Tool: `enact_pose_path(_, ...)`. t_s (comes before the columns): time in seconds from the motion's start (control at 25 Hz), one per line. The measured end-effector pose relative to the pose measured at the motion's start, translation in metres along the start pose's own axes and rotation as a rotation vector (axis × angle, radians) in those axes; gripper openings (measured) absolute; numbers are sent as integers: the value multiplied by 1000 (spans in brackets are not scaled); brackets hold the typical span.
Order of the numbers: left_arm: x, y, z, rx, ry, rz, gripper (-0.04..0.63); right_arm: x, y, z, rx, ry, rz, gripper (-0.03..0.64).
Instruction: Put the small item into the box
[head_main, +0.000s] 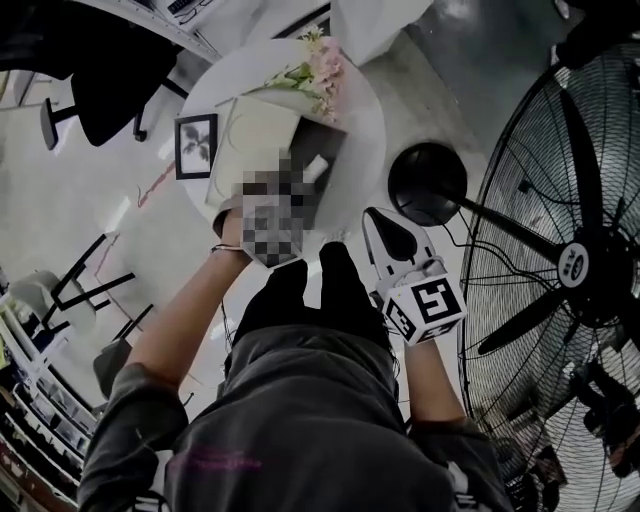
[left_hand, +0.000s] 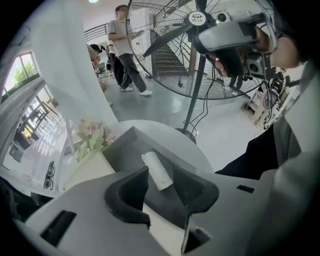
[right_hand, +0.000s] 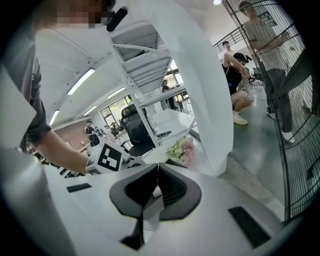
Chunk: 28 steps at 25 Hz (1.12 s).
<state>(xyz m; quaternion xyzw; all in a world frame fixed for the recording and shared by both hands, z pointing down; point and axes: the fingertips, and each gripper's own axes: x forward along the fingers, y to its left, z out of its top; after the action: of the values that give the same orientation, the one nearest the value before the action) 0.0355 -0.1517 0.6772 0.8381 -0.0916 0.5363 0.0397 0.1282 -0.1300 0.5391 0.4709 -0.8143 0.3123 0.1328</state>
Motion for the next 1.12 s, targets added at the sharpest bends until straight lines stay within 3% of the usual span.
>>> enact_pose_path(0.32,-50,10,2,-45,-75,69,141,-4,20,17,-31,-25,7,23)
enact_pose_path(0.72,-140,28,25,-110,-294,202,44,-14,49,46,-96,-68,9,23)
enact_pose_path(1.12,-215,30,35,-181,-461,253,18,-22,80,66,-154,-100,13,23)
